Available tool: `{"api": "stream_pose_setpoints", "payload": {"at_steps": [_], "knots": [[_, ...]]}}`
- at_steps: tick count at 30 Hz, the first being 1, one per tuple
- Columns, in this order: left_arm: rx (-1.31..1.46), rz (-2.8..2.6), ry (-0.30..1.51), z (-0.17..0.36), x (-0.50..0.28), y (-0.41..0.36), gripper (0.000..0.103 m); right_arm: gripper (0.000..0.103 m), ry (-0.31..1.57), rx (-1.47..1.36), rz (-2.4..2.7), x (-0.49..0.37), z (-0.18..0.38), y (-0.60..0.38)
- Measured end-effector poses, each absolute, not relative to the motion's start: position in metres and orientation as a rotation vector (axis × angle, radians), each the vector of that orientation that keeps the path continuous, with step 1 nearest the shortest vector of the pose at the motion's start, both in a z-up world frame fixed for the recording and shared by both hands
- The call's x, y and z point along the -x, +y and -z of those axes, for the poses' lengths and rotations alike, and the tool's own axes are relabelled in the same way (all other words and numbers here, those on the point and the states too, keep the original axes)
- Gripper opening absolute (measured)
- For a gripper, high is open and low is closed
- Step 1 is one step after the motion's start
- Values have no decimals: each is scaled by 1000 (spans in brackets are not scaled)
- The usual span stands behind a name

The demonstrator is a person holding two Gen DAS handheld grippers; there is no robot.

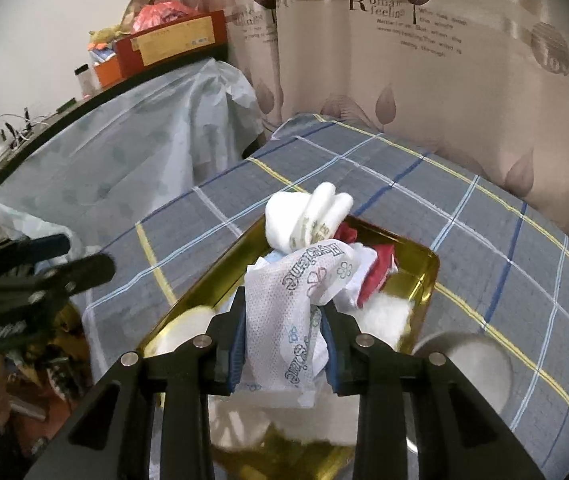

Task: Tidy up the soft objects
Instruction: 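Carry the wet-wipe packet over the tray and release it with the right gripper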

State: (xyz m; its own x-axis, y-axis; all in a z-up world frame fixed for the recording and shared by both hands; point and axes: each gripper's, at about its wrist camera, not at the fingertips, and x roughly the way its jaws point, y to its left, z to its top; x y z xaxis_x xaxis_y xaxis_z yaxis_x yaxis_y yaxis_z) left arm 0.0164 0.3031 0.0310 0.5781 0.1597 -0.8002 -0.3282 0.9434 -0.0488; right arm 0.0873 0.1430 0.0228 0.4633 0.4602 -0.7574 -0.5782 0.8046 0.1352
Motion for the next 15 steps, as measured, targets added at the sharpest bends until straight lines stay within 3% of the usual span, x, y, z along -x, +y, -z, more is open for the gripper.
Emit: {"api": "stream_pose_setpoints", "payload": {"at_steps": [9,15], "knots": [[182,-307,927,-27,-18,300,78,37,898,134,-559,-101,-4,158],[176,-316,941,-25,-18,300,78,64,875,139,-540,-94,-3,160]]}}
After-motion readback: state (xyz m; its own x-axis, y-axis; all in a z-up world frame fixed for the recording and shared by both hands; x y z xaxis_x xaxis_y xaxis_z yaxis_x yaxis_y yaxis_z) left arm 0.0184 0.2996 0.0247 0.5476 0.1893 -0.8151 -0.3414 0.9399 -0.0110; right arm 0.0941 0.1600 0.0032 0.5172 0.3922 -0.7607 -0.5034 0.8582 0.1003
